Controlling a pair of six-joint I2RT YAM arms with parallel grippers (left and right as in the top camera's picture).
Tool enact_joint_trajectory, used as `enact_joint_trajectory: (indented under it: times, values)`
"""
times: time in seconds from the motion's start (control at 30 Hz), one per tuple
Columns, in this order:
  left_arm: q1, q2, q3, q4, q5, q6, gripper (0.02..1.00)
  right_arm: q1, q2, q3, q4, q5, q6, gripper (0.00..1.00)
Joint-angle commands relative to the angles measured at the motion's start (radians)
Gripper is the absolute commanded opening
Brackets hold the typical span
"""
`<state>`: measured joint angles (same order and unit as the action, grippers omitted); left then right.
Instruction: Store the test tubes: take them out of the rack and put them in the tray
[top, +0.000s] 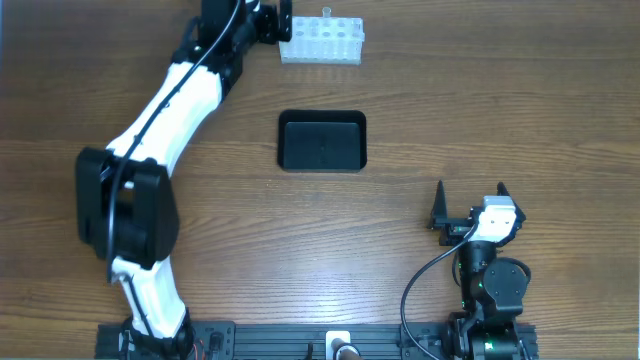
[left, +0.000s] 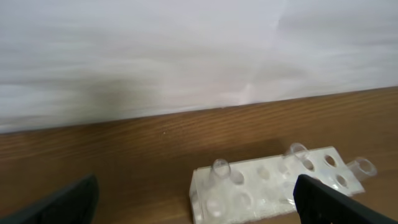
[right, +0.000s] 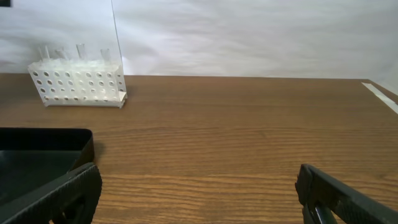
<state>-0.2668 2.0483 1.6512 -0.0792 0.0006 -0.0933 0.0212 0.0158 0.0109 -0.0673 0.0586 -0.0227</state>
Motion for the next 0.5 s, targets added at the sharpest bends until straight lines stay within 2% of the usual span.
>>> enact_joint_trajectory:
  times: [0.03, 0.5]
  values:
    - [-0.011, 0.089, 0.076, -0.001, -0.014, 0.006, 1.0, 0.005, -0.011, -0.006, -0.003, -0.006, 0.007, 0.991]
    - [-0.013, 0.233, 0.156, 0.012, -0.029, -0.019, 0.996, 0.005, -0.011, -0.006, -0.003, -0.006, 0.007, 0.991]
